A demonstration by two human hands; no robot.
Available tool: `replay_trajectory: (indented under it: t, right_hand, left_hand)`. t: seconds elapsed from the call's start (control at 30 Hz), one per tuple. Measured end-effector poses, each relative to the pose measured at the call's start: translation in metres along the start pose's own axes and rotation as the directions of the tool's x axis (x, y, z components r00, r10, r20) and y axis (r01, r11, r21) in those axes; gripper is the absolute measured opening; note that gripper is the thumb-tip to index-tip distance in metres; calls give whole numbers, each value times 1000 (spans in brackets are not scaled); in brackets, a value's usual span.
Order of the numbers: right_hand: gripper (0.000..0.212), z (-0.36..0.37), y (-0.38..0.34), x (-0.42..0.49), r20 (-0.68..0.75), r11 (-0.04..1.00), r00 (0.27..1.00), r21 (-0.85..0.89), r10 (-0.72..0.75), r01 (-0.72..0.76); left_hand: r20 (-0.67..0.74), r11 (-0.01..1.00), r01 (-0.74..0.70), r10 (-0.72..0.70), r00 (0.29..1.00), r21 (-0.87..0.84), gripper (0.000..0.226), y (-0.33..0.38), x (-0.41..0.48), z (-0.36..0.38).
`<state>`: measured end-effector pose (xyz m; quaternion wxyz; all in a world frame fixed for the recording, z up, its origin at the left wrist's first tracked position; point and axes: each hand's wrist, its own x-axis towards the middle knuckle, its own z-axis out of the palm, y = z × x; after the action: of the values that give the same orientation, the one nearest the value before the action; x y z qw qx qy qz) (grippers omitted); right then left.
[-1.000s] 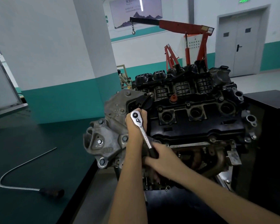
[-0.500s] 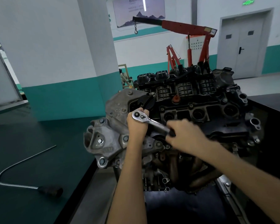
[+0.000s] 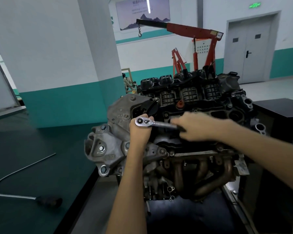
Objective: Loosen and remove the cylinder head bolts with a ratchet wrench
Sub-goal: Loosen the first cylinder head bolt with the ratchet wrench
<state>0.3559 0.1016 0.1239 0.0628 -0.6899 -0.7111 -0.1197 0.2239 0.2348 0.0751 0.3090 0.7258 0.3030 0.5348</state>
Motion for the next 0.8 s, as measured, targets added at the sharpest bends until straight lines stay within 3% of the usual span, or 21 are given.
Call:
replay_trajectory:
  t: [0.07,0.2,0.3,0.4,0.47,0.5,0.57,0.63,0.73,0.8]
  right_hand:
    - [16,-18,13,12,-128,992,992,-120,17,-33]
    - [18,5,-4,5,-204,990,973,-72,105,-122]
    - [17,45,-40,-17,-80,936,971,296,226,-193]
    - [16,83,-89,-29,-21,683,969,713,245,-157]
    - [24,94,-112,-29,-47,532,966,841,254,-99]
    - [28,94,-113,-28,-58,521,967,850,248,-82]
    - [33,86,-98,-26,-68,615,977,785,201,-72]
    - [26,73,-68,-25,-30,782,990,617,139,-91]
    - [24,36,-17,-15,-12,983,996,162,85,-82]
    - [28,11,6,-3,-104,993,994,-105,41,-52]
  left_hand:
    - [-5,999,-7,7,1000,47,43,3,-2,0]
    - [-57,997,56,-58,997,-47,47,7,-3,2]
    - [-79,988,123,-131,988,-97,49,8,1,5]
    - [-101,995,98,-98,990,-11,48,5,1,7]
    - [-101,999,36,-36,994,0,47,2,-2,6]
    - [-102,1000,26,-27,994,-13,47,1,-3,6]
    - [-85,999,26,-28,996,-24,48,0,-3,5]
    - [-47,1000,20,-21,999,-24,49,-2,-2,4]
    - [12,1000,28,-28,1000,-10,51,-1,1,2]
    - [52,998,-1,-3,999,67,48,3,1,0]
